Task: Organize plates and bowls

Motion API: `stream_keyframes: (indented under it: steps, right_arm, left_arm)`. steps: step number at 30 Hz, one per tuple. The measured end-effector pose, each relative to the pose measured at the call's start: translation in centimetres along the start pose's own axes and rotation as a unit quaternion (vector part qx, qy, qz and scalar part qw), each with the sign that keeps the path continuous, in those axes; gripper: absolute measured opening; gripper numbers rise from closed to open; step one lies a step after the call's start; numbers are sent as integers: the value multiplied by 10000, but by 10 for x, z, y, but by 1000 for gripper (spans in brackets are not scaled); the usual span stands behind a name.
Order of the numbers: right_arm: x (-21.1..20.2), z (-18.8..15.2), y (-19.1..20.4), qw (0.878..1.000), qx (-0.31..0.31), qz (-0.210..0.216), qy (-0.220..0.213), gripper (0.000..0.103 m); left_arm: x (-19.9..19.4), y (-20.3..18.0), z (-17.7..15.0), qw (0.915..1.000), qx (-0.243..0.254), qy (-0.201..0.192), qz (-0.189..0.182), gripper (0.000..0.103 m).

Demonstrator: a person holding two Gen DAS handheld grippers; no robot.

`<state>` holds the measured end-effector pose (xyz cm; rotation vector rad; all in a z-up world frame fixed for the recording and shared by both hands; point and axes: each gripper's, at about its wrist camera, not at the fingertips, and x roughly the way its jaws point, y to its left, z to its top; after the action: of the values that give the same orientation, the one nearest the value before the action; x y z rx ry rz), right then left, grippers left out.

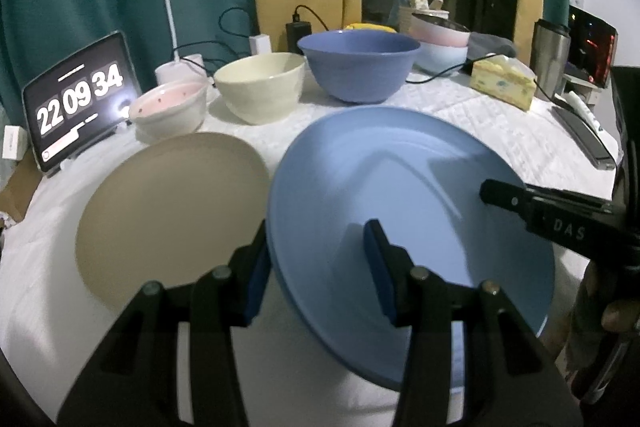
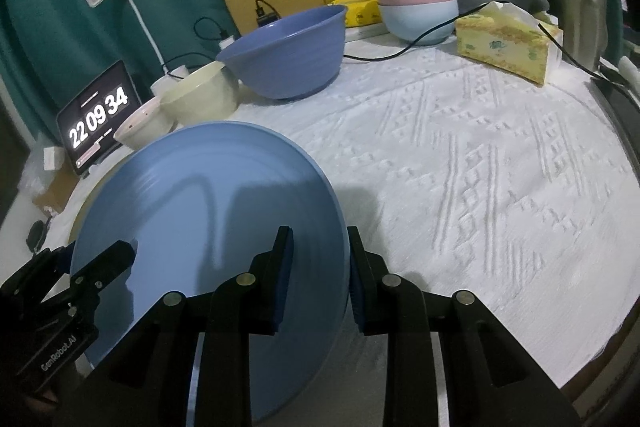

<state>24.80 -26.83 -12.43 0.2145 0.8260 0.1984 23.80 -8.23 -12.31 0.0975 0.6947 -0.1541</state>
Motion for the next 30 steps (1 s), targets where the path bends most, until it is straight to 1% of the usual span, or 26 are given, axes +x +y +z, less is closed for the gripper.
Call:
stream_keyframes:
  steps: [6,12,22,24,30]
  right_arm:
    - [6,12,-15,9999,100,-110,-18,28]
    - [10,19,-21,9997,165,-158,-32,28]
    - [14,22,-24,9996,239,-173,23,29]
    - [13,22,-24,9995,254,-205,7,30]
    - [8,23,-18,9991,206,-379,-37,32]
  left_arm:
    - [14,-9,10,10000,66,51,-42,46]
    - [27,-13,16,9998,35,129,-119,47]
    - [38,-3,19,9989,-222,372,-204,48]
    - [36,-1,20,9989,-261,334,-174,48]
    - [17,3,24,9994,-235,13,-241,50]
